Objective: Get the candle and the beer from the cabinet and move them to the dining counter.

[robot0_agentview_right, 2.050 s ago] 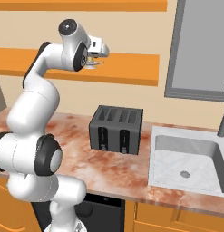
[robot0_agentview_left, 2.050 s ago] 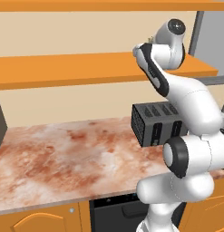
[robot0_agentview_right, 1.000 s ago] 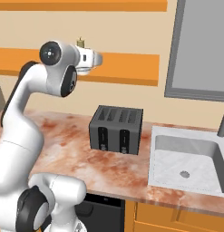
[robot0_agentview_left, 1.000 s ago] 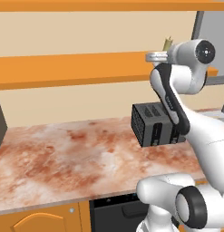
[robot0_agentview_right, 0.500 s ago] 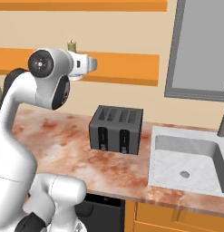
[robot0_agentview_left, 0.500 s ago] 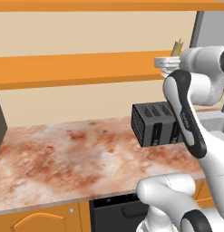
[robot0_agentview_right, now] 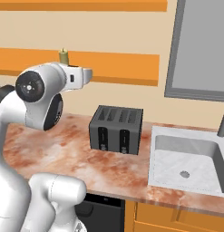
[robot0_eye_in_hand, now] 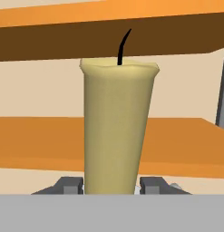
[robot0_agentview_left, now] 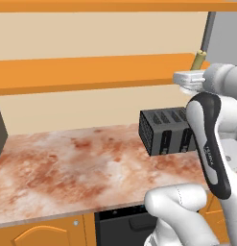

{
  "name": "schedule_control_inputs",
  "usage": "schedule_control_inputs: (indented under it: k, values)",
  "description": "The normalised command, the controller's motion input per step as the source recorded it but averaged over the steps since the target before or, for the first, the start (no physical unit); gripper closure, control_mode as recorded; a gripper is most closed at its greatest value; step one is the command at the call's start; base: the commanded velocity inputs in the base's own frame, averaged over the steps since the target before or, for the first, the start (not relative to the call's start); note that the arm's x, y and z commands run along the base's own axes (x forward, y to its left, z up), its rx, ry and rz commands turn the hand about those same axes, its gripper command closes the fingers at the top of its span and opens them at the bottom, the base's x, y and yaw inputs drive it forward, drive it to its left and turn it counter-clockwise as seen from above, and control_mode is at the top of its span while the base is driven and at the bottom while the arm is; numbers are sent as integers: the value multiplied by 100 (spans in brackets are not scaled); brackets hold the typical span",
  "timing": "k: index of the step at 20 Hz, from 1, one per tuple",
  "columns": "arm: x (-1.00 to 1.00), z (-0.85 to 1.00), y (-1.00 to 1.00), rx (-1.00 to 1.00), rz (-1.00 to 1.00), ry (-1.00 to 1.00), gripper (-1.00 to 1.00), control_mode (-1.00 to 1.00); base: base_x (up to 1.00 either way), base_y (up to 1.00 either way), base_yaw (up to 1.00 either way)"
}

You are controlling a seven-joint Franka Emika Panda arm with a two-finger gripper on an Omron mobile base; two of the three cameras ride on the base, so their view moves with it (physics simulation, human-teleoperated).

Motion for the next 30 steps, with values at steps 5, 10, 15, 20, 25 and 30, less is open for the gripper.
schedule_control_inputs:
  k: [5, 10, 15, 20, 25, 30]
  values:
    - [-43, -13, 4, 0, 0, 5, 100, -100, 0, 0, 0]
    - [-33, -4, 3, 0, 0, 1, 100, -100, 0, 0, 0]
    - [-2, 0, 0, 1, 0, 1, 100, -100, 0, 0, 0]
    - [0, 0, 0, 0, 0, 0, 100, -100, 0, 0, 0]
    - [0, 0, 0, 0, 0, 0, 100, -100, 0, 0, 0]
    - [0, 0, 0, 0, 0, 0, 100, -100, 0, 0, 0]
